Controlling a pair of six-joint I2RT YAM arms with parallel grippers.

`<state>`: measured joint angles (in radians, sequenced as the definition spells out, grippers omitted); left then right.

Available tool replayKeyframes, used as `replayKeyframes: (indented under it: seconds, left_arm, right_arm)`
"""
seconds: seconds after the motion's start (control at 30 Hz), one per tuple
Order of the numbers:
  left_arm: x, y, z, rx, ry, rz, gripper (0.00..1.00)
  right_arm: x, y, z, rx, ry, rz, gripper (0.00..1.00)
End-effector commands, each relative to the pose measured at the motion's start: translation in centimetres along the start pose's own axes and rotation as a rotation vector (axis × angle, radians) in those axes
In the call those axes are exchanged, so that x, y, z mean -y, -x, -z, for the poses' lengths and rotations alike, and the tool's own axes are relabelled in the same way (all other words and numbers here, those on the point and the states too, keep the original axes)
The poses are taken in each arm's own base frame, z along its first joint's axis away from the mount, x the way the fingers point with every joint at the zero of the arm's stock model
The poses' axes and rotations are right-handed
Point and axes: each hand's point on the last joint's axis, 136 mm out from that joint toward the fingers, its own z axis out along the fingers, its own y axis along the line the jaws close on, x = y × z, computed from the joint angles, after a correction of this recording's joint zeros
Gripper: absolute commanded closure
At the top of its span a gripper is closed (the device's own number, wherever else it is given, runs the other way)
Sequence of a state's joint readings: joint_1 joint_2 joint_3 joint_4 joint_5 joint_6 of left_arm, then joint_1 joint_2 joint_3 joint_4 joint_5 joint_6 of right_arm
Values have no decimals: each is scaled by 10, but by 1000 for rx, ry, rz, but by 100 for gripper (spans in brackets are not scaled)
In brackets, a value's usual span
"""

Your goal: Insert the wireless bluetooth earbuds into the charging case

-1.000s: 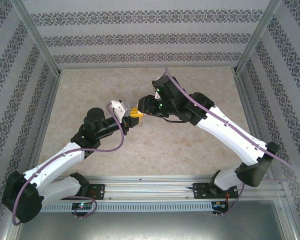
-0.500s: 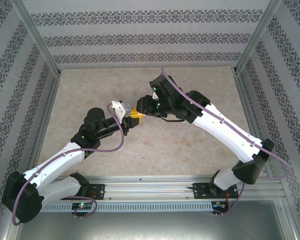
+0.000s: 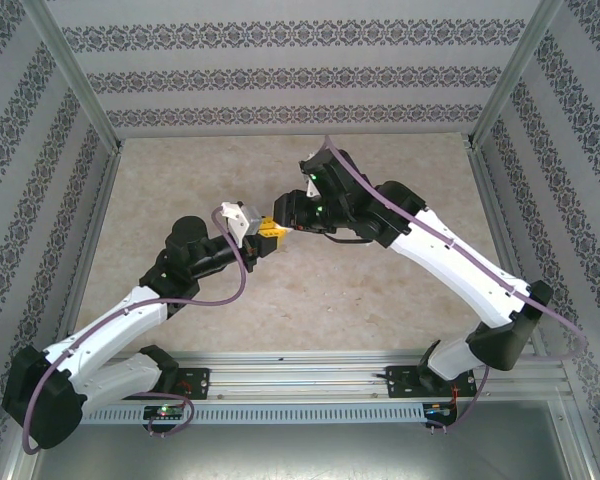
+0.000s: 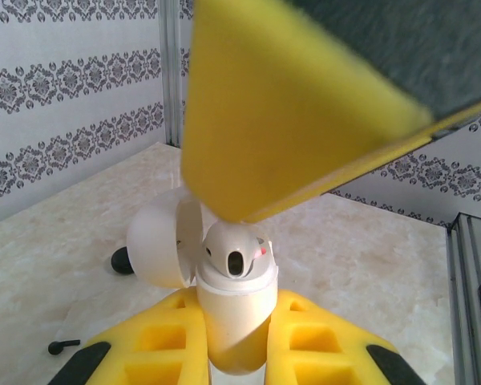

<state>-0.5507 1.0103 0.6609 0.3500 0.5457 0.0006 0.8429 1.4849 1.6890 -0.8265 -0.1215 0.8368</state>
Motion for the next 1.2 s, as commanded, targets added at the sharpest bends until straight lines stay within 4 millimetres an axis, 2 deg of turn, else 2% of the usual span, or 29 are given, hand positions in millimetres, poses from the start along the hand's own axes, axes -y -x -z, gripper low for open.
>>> replayKeyframes:
  seconds: [0.0,0.13,0.23,0.47,0.67,0.83,0.97,1.07,1.17]
  left_arm:
    - [11,10,3,33,-36,-16,100]
    - [13,8,5,33,-43,1,100]
    - [14,6,6,30,-47,14,100]
    - [16,-3,5,3,-64,46,100]
    - [14,-7,1,-13,-59,66,100]
    - [11,-12,-3,-32,-56,78,100]
    - [9,-16,-7,-40,-53,85,100]
    - [8,-20,-9,-45,-52,96,100]
    - [6,-25,-12,-47,-50,117,100]
  right_arm:
    - [-7,14,31,70,38,29,59]
    - [10,18,45,95,15,18,59]
    - [36,18,53,99,-36,1,59]
    - [120,10,51,26,-201,-84,58]
    - [192,0,32,-51,-332,-133,57]
    - [246,1,11,-112,-385,-145,57]
    - [274,4,-11,-199,-387,-124,56]
    - [286,2,-30,-286,-369,-29,56]
    - [307,-6,-41,-413,-431,80,56]
